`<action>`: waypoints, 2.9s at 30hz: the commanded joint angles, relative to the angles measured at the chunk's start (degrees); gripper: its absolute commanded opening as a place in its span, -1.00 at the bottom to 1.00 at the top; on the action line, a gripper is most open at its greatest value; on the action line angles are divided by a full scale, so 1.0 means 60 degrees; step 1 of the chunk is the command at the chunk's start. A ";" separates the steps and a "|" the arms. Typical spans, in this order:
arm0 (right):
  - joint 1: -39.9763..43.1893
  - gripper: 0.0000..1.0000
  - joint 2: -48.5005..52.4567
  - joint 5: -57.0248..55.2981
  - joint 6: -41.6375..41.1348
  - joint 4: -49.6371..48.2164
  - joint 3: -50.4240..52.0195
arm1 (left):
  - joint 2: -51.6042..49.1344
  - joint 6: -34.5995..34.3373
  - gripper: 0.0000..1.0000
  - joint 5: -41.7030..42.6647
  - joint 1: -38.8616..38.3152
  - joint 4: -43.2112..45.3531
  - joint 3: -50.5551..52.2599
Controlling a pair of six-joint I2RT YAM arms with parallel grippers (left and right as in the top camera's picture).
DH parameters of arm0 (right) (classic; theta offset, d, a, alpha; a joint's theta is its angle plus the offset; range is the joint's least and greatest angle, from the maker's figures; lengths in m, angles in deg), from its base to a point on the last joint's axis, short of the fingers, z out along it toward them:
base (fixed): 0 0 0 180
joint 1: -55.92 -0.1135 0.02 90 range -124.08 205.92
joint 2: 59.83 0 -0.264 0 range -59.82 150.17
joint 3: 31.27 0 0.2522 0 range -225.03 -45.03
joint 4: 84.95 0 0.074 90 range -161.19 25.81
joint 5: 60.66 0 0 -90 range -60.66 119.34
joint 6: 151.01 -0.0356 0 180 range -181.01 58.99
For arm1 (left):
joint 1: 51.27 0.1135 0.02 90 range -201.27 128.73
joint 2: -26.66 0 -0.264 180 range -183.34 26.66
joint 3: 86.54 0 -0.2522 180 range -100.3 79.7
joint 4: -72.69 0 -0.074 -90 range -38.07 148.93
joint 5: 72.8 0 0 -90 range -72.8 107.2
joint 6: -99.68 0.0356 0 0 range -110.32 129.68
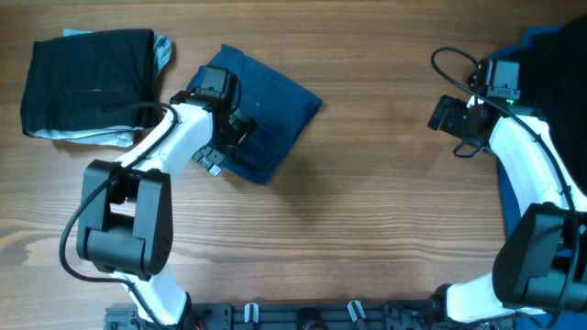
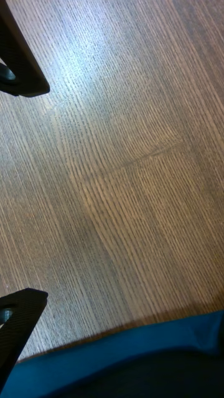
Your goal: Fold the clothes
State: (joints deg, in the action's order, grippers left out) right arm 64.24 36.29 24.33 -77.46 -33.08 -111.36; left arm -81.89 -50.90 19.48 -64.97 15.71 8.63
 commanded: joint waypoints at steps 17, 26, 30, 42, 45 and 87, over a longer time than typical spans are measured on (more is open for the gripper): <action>-0.0015 1.00 -0.0055 -0.0168 -0.0073 -0.0029 -0.0124 | -0.0124 -0.0947 0.99 -0.1184 0.0317 0.0820 0.0419; -0.0015 1.00 -0.0055 -0.0168 -0.0073 -0.0029 -0.0124 | -0.1053 -0.0641 0.43 -0.0820 0.0321 0.0444 0.0419; -0.0015 1.00 -0.0055 -0.0168 -0.0073 -0.0029 -0.0124 | -0.1053 -0.0186 -0.24 -0.0820 0.0321 0.0244 0.0419; -0.0015 1.00 -0.0055 -0.0168 -0.0073 -0.0029 -0.0124 | -0.0612 0.3279 -0.92 -0.0871 0.0321 0.0565 -0.0055; -0.0015 0.99 -0.0055 -0.0168 -0.0073 -0.0029 -0.0124 | -0.0193 0.4914 -0.92 -0.0914 0.0321 0.0605 -0.0670; -0.0015 0.99 -0.0055 -0.0168 -0.0073 -0.0029 -0.0124 | 0.0612 0.6025 -0.92 -0.1807 0.5570 0.4503 -0.2084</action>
State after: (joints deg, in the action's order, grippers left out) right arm 64.22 36.29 24.33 -77.46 -33.08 -111.36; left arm -76.34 -17.98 7.70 -31.70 44.45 -2.56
